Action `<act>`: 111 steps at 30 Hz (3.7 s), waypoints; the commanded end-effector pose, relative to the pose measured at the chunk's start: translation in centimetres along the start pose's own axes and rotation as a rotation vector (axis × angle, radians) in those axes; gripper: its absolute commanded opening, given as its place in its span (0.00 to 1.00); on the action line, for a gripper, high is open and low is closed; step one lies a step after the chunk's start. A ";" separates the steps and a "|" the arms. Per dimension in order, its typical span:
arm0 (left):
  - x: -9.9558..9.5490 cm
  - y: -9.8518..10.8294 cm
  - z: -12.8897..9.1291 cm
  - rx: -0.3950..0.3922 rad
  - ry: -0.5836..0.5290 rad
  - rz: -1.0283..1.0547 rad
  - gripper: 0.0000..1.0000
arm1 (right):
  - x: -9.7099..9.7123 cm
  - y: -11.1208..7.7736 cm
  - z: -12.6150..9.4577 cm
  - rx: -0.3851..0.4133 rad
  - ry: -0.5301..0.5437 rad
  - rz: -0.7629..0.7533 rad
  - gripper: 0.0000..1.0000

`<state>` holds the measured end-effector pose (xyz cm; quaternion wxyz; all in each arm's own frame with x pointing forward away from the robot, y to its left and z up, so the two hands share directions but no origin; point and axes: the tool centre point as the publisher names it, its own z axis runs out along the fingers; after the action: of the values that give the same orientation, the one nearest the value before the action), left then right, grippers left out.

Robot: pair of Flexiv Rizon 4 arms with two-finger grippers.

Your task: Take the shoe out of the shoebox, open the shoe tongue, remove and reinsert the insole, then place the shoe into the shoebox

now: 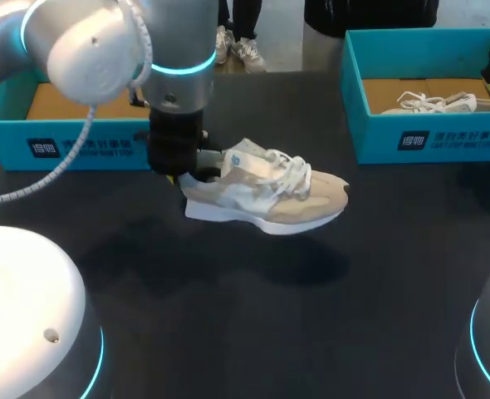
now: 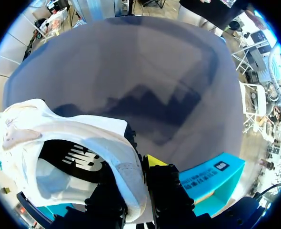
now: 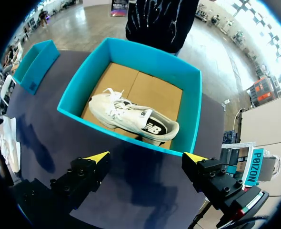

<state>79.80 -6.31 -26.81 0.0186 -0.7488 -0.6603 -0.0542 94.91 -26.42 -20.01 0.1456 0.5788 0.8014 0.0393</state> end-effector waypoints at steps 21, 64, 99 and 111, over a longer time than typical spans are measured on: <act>-3.1 0.4 9.1 0.068 0.038 -0.003 0.00 | 0.0 0.0 0.0 0.000 0.001 -0.001 1.00; -2.4 -0.3 7.7 0.167 -0.041 0.015 1.00 | 0.0 0.0 0.0 0.000 0.001 -0.001 1.00; 7.2 -4.7 -0.2 0.229 -0.654 -0.442 1.00 | 0.0 0.0 0.0 0.000 0.001 -0.001 1.00; 10.4 -7.8 0.2 0.278 -0.750 -0.550 1.00 | 0.0 0.0 0.0 0.000 0.001 -0.001 1.00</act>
<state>74.15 4.28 -26.29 -0.0545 -0.5316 -0.8046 0.2591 94.92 -26.41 -20.01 0.1456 0.5787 0.8014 0.0394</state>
